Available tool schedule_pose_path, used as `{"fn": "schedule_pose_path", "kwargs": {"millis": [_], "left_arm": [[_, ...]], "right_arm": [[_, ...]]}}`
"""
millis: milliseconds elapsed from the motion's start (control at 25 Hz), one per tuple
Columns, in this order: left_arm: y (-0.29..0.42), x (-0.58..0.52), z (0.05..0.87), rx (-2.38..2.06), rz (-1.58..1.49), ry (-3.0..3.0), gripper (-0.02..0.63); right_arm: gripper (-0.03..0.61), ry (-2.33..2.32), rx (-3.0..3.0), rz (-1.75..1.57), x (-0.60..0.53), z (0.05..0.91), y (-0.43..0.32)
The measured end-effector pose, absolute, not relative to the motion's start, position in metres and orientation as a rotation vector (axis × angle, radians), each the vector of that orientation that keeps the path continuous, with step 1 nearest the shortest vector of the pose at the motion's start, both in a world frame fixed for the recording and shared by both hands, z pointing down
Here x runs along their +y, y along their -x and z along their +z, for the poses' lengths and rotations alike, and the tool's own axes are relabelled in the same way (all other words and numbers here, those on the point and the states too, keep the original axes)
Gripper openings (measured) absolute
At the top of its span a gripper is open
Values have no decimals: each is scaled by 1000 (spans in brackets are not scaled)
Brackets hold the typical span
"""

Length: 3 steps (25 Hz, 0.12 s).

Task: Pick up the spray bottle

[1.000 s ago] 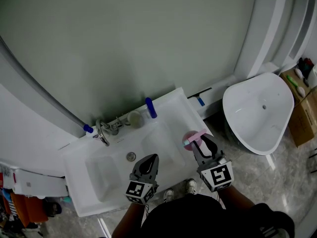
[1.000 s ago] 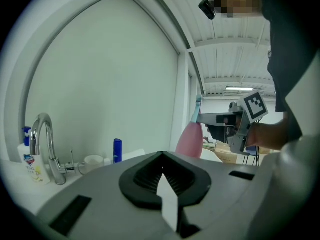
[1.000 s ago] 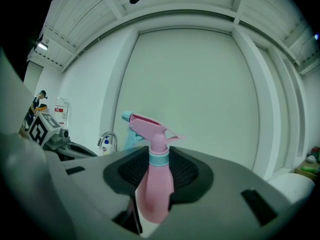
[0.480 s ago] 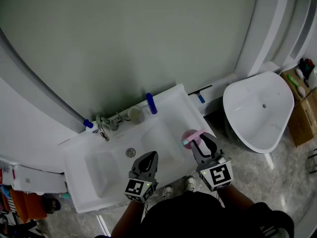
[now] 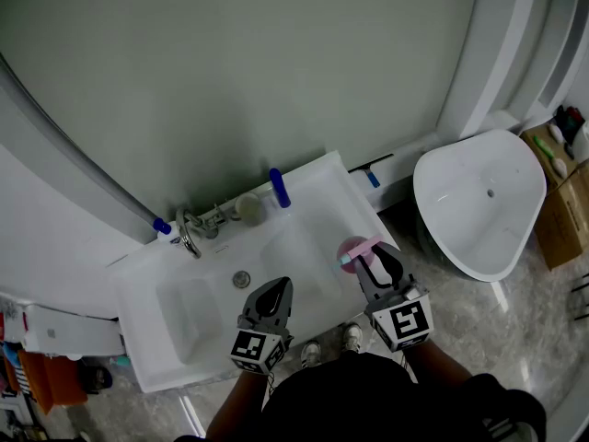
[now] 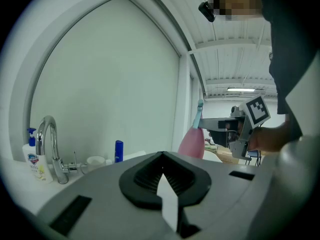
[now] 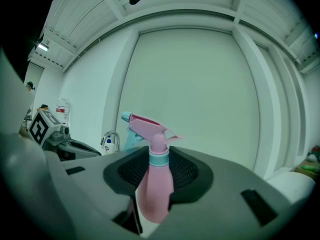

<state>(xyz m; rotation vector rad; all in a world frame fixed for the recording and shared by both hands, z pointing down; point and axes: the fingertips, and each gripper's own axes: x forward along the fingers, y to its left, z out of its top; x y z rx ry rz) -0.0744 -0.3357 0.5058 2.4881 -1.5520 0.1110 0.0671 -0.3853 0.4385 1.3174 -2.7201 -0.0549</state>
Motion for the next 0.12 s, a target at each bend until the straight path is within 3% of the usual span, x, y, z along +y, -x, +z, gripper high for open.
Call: {"fn": "schedule_pose_path", "kwargs": {"millis": [120], "left_arm": [[74, -336, 507, -1548, 114, -2486, -8]], "right_arm": [[129, -1319, -2724, -46, -386, 439, -67]]}}
